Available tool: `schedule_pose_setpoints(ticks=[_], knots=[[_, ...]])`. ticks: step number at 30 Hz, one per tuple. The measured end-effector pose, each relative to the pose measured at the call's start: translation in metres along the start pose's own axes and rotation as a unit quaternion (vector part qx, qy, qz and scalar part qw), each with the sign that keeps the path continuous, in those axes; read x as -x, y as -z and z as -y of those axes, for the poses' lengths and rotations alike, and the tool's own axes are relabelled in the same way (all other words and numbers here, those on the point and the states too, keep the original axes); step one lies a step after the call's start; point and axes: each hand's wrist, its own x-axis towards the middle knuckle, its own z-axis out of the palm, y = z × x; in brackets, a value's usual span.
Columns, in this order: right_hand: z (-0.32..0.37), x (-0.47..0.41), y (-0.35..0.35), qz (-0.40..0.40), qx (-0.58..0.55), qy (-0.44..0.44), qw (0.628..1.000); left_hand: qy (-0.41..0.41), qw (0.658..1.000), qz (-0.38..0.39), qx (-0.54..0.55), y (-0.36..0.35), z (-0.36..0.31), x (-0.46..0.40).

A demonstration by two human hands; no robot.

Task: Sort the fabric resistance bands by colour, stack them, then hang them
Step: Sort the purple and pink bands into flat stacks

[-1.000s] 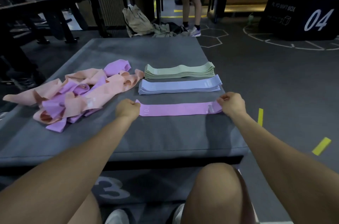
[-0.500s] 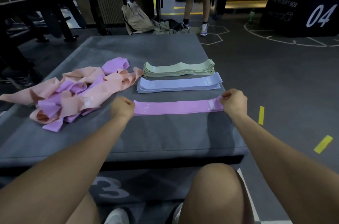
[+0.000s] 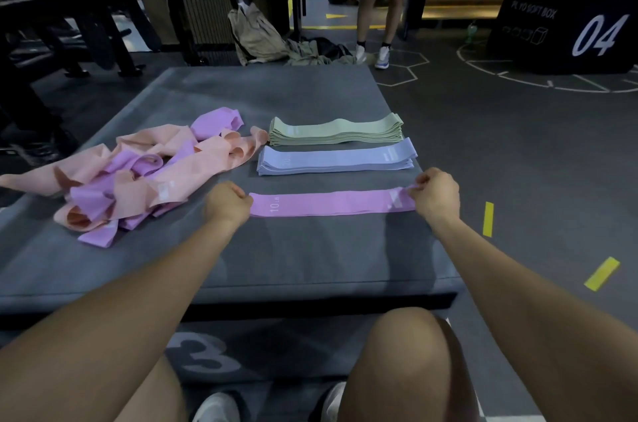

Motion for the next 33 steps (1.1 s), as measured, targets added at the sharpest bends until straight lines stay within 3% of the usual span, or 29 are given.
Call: schedule_pose_setpoints(ticks=[5, 10, 13, 28, 30, 33], knots=[[0.032, 0.008, -0.014, 0.013, 0.095, 0.115, 0.989, -0.062, 0.994, 0.015, 0.087, 0.004, 0.007, -0.004], [0.074, 0.031, -0.049, 0.201, 0.103, 0.217, 0.949, -0.140, 0.972, 0.162, 0.094, 0.012, 0.018, -0.004], [0.083, 0.046, -0.068, 0.251, 0.122, 0.262, 0.924, -0.172, 0.961, 0.201, 0.077, 0.013, 0.025, -0.006], [0.086, 0.056, -0.079, 0.216, 0.110, 0.287, 0.927, -0.210, 0.950, 0.212, 0.098, 0.019, 0.036, -0.009], [0.102, 0.061, -0.086, 0.207, 0.086, 0.288, 0.931, -0.230, 0.953, 0.174, 0.091, 0.026, 0.037, -0.008], [0.134, 0.075, -0.103, 0.203, 0.053, 0.302, 0.930, -0.254, 0.960, 0.058, 0.102, 0.045, 0.041, -0.011]])
